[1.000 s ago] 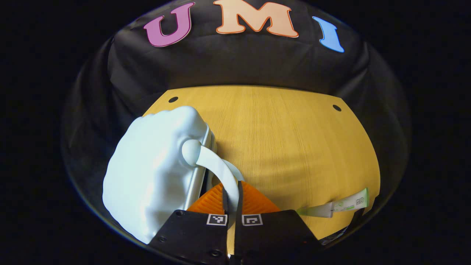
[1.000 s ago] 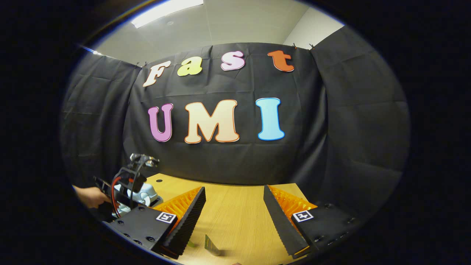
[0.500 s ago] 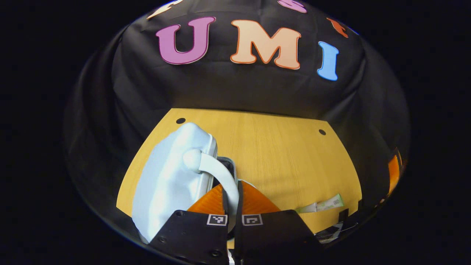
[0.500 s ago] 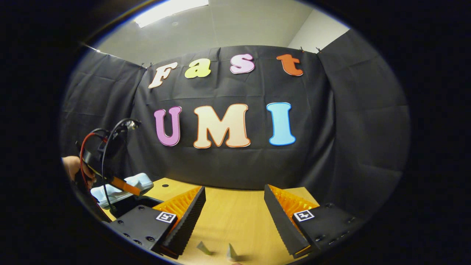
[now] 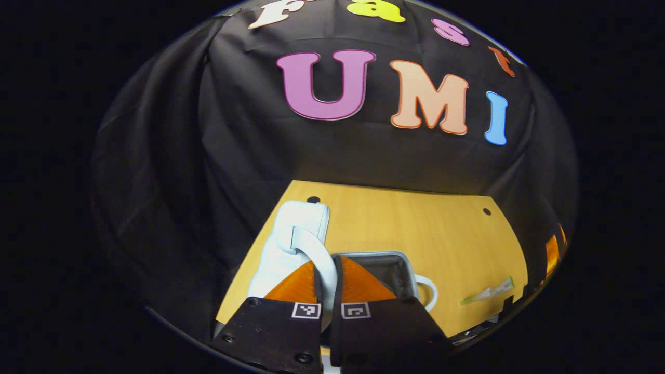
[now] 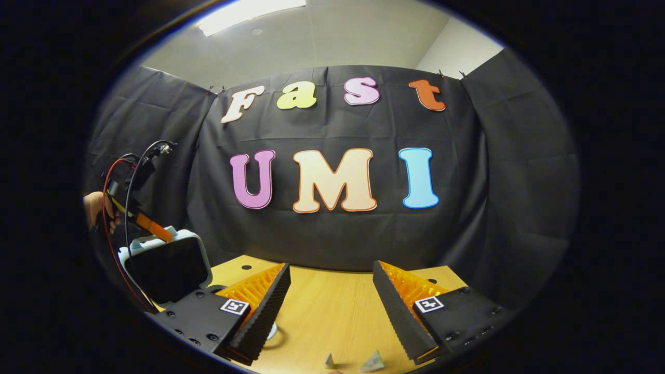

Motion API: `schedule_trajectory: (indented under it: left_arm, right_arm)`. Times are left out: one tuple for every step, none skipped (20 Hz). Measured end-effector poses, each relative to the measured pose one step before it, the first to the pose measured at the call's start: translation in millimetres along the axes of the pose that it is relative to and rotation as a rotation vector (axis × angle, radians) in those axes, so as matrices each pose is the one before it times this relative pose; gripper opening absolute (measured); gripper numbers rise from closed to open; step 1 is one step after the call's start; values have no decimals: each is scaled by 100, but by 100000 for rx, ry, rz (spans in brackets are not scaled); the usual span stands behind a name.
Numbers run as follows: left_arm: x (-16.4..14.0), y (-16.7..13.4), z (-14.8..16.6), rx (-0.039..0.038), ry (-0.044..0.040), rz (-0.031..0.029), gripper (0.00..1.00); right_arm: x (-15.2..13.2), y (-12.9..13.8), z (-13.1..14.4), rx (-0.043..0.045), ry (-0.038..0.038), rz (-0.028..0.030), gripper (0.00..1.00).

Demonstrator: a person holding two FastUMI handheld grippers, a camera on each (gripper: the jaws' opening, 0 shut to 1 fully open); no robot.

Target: First open the suitcase, pack the skin care products into it, and then close the suitcase.

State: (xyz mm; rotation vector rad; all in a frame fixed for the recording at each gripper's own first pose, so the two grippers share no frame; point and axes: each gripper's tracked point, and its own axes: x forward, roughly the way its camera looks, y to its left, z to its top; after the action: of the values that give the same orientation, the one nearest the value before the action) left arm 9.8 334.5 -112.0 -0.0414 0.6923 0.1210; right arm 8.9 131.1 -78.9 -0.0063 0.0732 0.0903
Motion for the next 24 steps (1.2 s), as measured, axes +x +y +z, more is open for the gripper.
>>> schedule_trajectory:
  left_arm:
    - [562,1743,198,-1122,-1203,720,0]
    - [382,1989,-8,-2283,-972,125,0]
    - [393,1467,-61,-2070,18,37,0]
    - [467,1290,-125,-2778,-321,-1167,0]
    - [349,1312,-13,-2831,-648,-1055,0]
    - [429,1217,-217,-2571,494,-1618,0]
    - [472,1164,-180,-2678,647,-998,0]
    - [367,1454,-308,-1912,689,186,0]
    - [422,1617,-299,-992,1123,2108,0]
    - [619,1956,-535,568,909,3475,0]
    - [517,1865,-824,979,2085,2841,0]
    - [416,925,-560,-649,1301,628,0]
    - [482,835,-370,-1876,454,201,0]
    - [789,1190,-582,-1886,593,1034,0]
    - [845,1179,-575,-2126,1131,1283,0]
    - [739,1044,-913,-1866,2147,1334,0]
    - [752,735,-660,-2158,1709,326,0]
    - [973,503,-695,-1627,1951,117,0]
    - [927,664,-558,-803,1189,426,0]
    - [895,522,-571,482,588,180,0]
    - [734,463,-254,1034,-728,325,0]
    - [626,390,-517,1407,190,556,0]
    - [533,454,-367,1649,-329,1201,0]
    - [285,1257,-142,2025,-1700,6719,1]
  right_arm:
    - [122,631,33,606,-181,-880,100]
    - [108,879,-120,846,-26,-681,99]
    - [108,722,-134,487,175,-618,99]
    - [133,656,-219,-19,551,-308,99]
    - [144,627,-283,-475,682,-420,99]
    - [19,551,-318,-714,863,-298,99]
    - [58,599,-227,-550,675,-136,99]
    - [26,561,-247,-296,984,15,99]
    - [-11,409,-247,-145,808,-185,99]
    - [25,284,-69,-316,568,-382,100]
    - [33,170,-15,-334,419,-384,100]
    - [-14,171,-179,-4,673,-252,99]
    - [184,60,-219,20,686,-404,99]
    - [78,8,-276,-88,1184,-670,99]
    - [96,96,-304,72,1554,-392,99]
    - [188,194,-602,-73,1863,-123,99]
    - [83,380,-657,37,2643,396,99]
    - [129,238,-394,128,1736,371,99]
    - [151,139,-251,18,1392,60,99]
    - [187,70,-162,-34,1458,-170,99]
    - [233,116,-197,116,1163,218,100]
    - [227,148,-116,307,1276,528,100]
    - [92,-84,-100,223,780,82,100]
    - [125,-244,80,344,79,-433,99]
